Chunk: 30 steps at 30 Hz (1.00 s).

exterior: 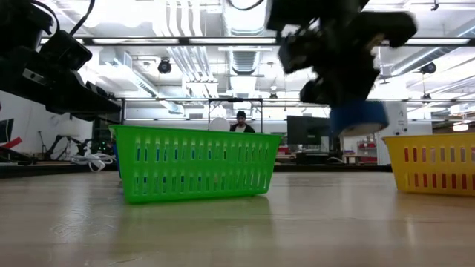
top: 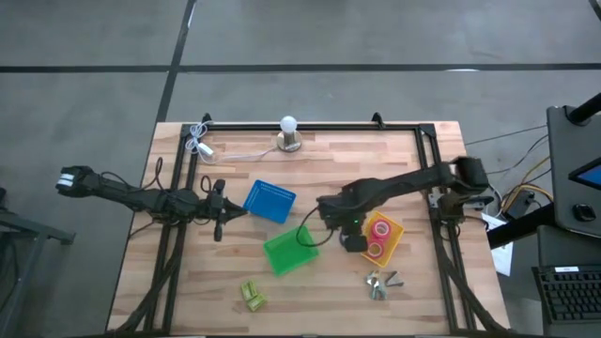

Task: Pick and place Stapler, Stapler remover, tape
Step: Put the blue tape into the yellow bin, then put the black staple remover into the green bin

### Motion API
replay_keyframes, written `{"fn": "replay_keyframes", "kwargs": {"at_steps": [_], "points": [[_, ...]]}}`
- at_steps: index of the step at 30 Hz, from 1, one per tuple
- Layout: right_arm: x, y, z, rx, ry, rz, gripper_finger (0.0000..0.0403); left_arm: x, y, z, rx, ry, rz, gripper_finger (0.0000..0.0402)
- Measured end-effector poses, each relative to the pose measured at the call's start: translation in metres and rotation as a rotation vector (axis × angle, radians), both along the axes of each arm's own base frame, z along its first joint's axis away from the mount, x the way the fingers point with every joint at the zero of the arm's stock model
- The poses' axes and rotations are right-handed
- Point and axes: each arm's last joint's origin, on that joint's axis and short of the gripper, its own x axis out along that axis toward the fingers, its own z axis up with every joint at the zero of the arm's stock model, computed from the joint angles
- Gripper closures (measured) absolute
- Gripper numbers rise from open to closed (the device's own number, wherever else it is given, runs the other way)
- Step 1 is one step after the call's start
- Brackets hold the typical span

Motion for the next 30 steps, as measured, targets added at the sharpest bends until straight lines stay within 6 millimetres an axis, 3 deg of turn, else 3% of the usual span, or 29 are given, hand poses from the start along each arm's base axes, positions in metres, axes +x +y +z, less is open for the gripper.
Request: {"fn": "replay_keyframes", "kwargs": {"at_steps": [9,14,19,25,30], "points": [[-0.055,0.001,0.032,0.010,-0.036,-0.072,0.0367,0.000,0.000,0.000,0.001,0.004,0.000,0.0367],[-0.081,0.000,0.021,0.032,-0.012,-0.190,0.0367,0.000,0.000,0.000,0.001,0.004,0.000,0.0367],[-0.092,0.002,0.002,0.092,0.032,-0.322,0.0361,0.000,0.000,0.000,0.001,0.004,0.000,0.0367],[-0.091,0.007,-0.002,0.150,0.060,-0.502,0.0302,0.000,0.000,0.000,0.001,0.004,0.000,0.0367],[-0.099,0.005,-0.001,0.091,0.155,-0.675,0.0242,0.000,0.000,0.000,0.001,0.005,0.000,0.0367]]}}
